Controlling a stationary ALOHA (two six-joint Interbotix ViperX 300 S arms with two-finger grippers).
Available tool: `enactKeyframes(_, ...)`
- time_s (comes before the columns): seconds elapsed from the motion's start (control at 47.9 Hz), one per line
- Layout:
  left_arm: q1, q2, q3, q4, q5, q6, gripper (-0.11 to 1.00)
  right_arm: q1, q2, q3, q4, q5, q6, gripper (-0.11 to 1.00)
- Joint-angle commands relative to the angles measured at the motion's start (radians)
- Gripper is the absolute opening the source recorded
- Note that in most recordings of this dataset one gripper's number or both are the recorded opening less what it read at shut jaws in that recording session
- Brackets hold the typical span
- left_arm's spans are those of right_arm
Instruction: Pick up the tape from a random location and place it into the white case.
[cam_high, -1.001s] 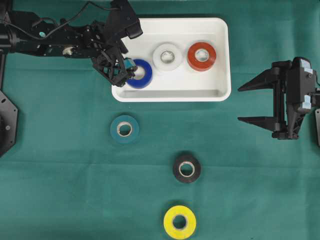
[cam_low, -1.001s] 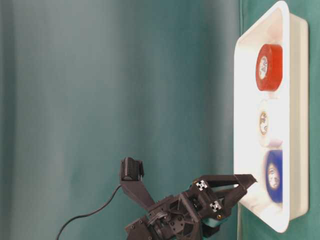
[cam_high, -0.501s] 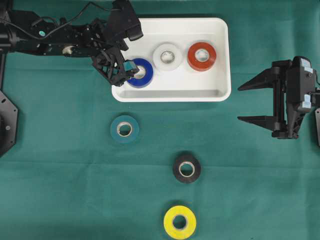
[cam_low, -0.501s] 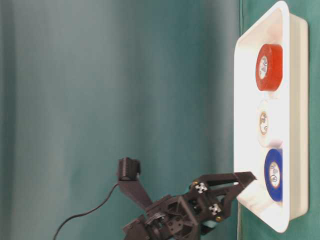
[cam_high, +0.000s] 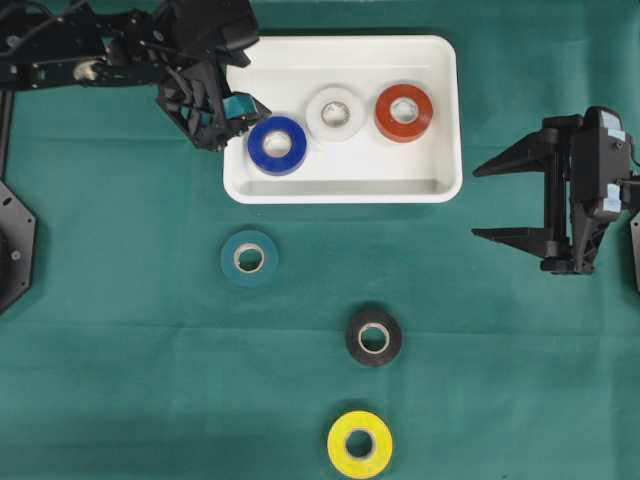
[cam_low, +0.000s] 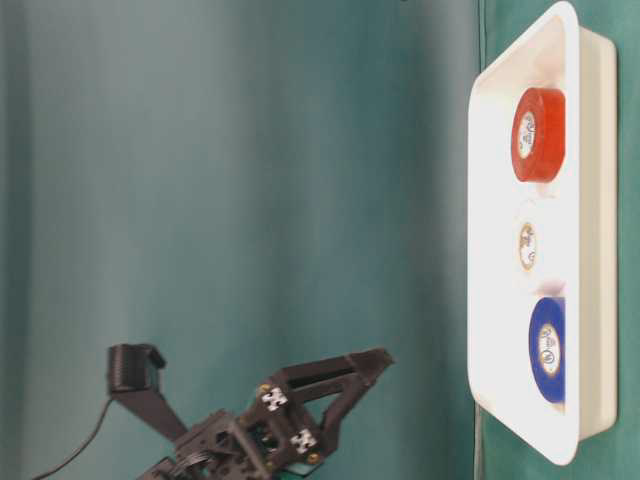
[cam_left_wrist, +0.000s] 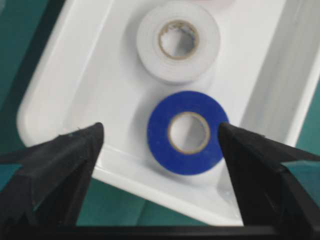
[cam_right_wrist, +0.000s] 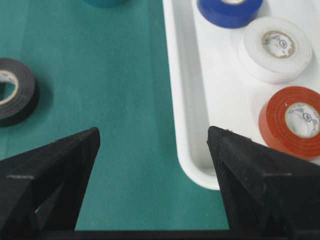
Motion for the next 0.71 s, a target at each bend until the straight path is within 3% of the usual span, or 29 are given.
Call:
enactKeyframes(0.0, 0.003, -0.038, -0.021, 0.0, 0.003, 0.005, 0.95, -0.002, -0.002, -0.025, -0.002, -0.002, 0.002, 0.82)
enactKeyframes(0.25, -0.028, -0.055, 0.002, -0.003, 0.003, 0.005, 0.95, 0.0, -0.002, -0.028, -0.002, -0.002, 0.002, 0.82)
enactKeyframes(0.688, -0.27, -0.054, 0.009, -0.002, -0.041, 0.003, 0.95, 0.0, -0.002, -0.037, -0.002, -0.003, 0.002, 0.82)
